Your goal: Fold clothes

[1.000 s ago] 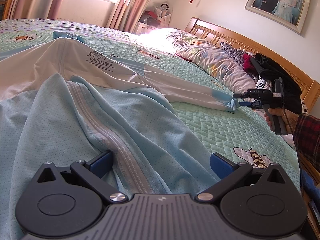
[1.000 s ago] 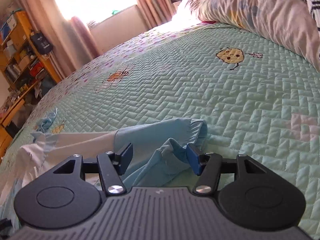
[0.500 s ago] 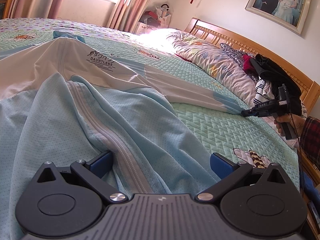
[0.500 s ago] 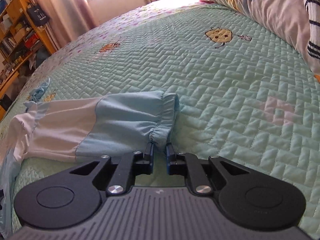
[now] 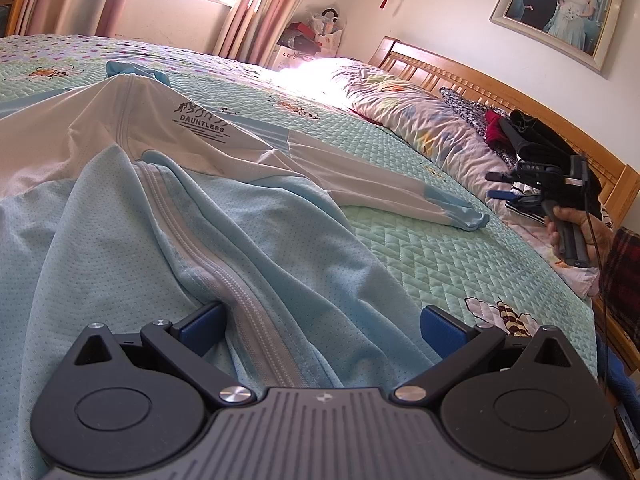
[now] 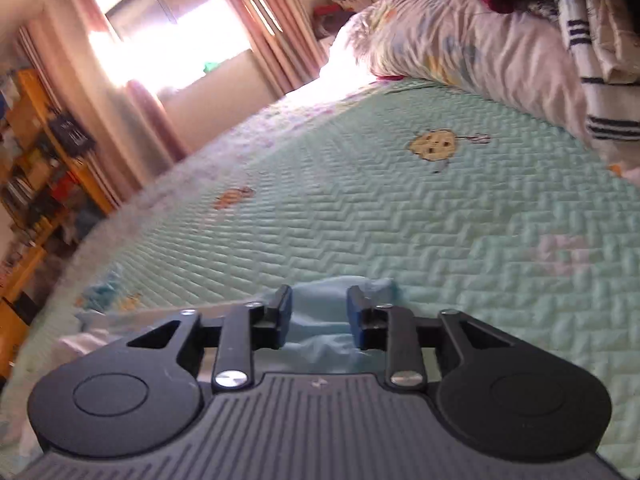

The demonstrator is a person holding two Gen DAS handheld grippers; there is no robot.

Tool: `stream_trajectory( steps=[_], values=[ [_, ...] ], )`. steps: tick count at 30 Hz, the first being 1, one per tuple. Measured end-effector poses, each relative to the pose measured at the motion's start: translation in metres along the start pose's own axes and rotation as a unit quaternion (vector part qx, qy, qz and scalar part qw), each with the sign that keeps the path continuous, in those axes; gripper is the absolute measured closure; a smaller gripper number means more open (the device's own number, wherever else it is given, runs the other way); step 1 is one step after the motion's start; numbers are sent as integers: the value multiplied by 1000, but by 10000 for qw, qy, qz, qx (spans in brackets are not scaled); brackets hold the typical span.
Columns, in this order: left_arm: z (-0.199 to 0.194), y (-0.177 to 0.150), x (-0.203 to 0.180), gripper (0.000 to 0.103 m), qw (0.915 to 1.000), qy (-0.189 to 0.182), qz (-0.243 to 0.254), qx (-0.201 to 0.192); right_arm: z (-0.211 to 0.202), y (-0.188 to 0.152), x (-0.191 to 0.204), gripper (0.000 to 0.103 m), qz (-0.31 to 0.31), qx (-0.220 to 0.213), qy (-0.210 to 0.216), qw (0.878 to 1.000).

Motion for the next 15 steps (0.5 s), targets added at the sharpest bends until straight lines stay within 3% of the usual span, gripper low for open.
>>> stream_trajectory(
  steps=[1, 3, 4, 5, 8, 10, 12, 15],
  values=[
    [0, 0, 0, 0, 10000, 0, -1, 0, 11, -7, -4, 43, 78, 203, -62, 9997],
    [0, 0, 0, 0, 10000, -1, 1, -1, 27, -29, -34, 46, -100, 735, -1066, 9915],
    [0, 0, 0, 0, 10000, -1, 3, -2, 26, -34, -46, 73, -246, 734, -1360, 9877],
    [-1, 0, 0, 0, 10000, -6, 1, -5, 21, -35, -52, 79, -243, 642, -1419, 9875],
    [-1, 0, 1, 0, 10000, -32, -25, -20, 9, -33, -54, 77, -90, 581, -1587, 9856],
    [-1, 0, 1, 0, 10000, -50, -42, -30, 5, -24, -39, 61, -369, 311, -1944, 9797],
    [-2, 0, 2, 0, 10000, -68, -59, -40, 10, -16, -13, 60, -631, -47, -1885, 9800],
    [-2, 0, 2, 0, 9999, -94, -84, -55, 52, -18, 47, 57, -1039, 16, -955, 9900]
  ],
)
Point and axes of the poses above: each gripper's, at about its wrist camera, not at the fingertips, and z roughly the way its jaws point, x to its left, y to its top, the point moved 8 cm from there along z, roughly the way its jaws point, and after that the axes turned 6 degrees about -x, right-handed, at the moved point
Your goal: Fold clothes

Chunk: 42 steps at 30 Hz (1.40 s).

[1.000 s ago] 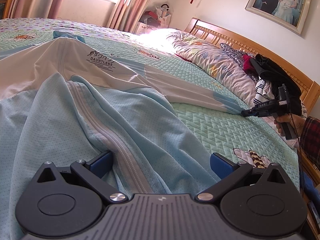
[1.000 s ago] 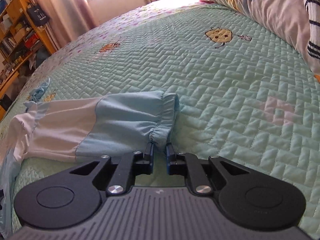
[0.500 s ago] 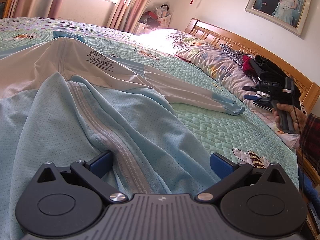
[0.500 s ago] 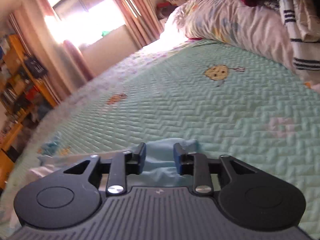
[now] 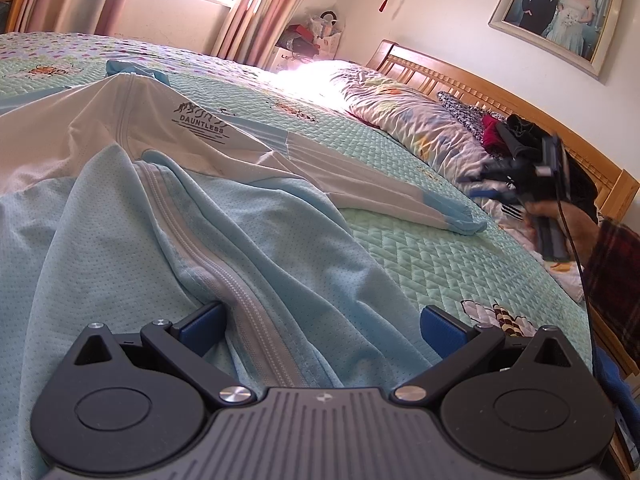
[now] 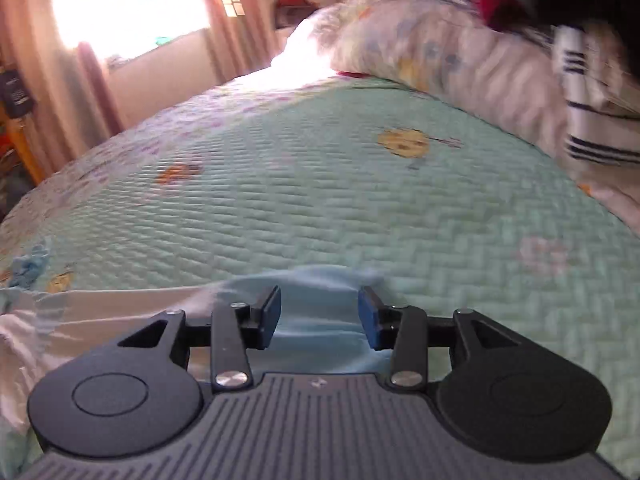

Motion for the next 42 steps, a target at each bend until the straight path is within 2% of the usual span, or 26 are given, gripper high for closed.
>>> stream_trajectory(
  steps=[3, 5, 7, 8, 10, 11, 13, 15, 16, 18, 21, 22, 23, 24, 25, 27, 28, 30, 33, 34, 35, 36, 38, 39, 40, 42],
  values=[
    [-1, 0, 1, 0, 10000, -54, -65, -25, 32, -3, 64, 56, -224, 376, 884, 9951],
    [-1, 0, 2, 0, 9999, -85, -95, -41, 61, -8, 95, 56, -47, 778, 1367, 9875],
    [-2, 1, 3, 0, 9998, -121, -128, -60, 103, -20, 110, 56, 53, 1404, 1472, 9791],
    [-2, 1, 3, 0, 9998, -141, -147, -71, 123, -26, 110, 59, 28, 1634, 1346, 9773],
    [-2, 1, 3, 0, 9997, -169, -179, -81, 153, -14, 98, 103, -76, 1307, 805, 9881],
    [-2, 1, 3, 0, 9996, -181, -193, -83, 160, -6, 92, 103, -61, 1080, 567, 9925],
    [-2, 1, 3, 0, 9996, -186, -198, -86, 162, 3, 80, 100, 201, 816, 414, 9956],
    [-2, 1, 3, 0, 9996, -183, -193, -88, 145, 12, 87, 91, 75, 452, 577, 9973],
    [-2, 1, 3, 0, 9996, -182, -190, -89, 133, 13, 98, 91, -100, 350, 835, 9958],
    [-1, 1, 3, 0, 9996, -180, -185, -91, 119, 4, 128, 87, -524, 661, 1460, 9857],
    [-1, 0, 2, 0, 9996, -177, -180, -94, 128, -25, 169, 87, -1449, 1572, 1661, 9626],
    [-1, 1, 3, 0, 9996, -179, -184, -93, 140, -34, 176, 89, -1730, 1709, 1513, 9581],
    [-1, 1, 3, 0, 9996, -179, -185, -93, 150, -35, 177, 93, -1849, 1594, 1314, 9608],
    [-1, 1, 3, 0, 9996, -179, -185, -93, 159, -27, 174, 103, -1800, 1360, 1101, 9680],
    [-1, 1, 3, 0, 9996, -179, -185, -93, 166, -15, 169, 101, -1781, 1007, 711, 9763],
    [-1, 1, 3, 0, 9996, -178, -184, -94, 162, 2, 163, 87, -1979, 354, 13, 9796],
    [-1, 1, 3, 0, 9996, -178, -183, -94, 154, 6, 164, 87, -1897, 235, 105, 9815],
    [-2, 1, 3, 0, 9996, -178, -182, -94, 133, 1, 175, 86, -1350, 431, 1096, 9838],
    [-2, 1, 3, 0, 9996, -177, -181, -95, 121, -24, 195, 74, -831, 1142, 2210, 9650],
    [-2, 1, 3, 0, 9996, -177, -181, -95, 130, -34, 195, 75, -877, 1351, 2089, 9646],
    [-2, 1, 3, 0, 9996, -176, -180, -95, 143, -39, 188, 87, -1003, 1369, 1789, 9691],
    [-2, 1, 3, 0, 9996, -176, -180, -95, 153, -34, 177, 103, -917, 1151, 1617, 9758],
    [-2, 1, 3, 0, 9996, -176, -179, -95, 157, -15, 153, 103, -601, 668, 772, 9930],
    [-2, 1, 3, 0, 9996, -176, -179, -96, 151, -8, 150, 94, -606, 456, 431, 9962],
    [-2, 1, 3, 0, 9996, -178, -180, -97, 141, -8, 158, 87, -723, 294, 491, 9957],
    [-2, 0, 4, 0, 9996, -181, -183, -99, 120, -21, 181, 80, -781, 388, 1248, 9883]
  ],
)
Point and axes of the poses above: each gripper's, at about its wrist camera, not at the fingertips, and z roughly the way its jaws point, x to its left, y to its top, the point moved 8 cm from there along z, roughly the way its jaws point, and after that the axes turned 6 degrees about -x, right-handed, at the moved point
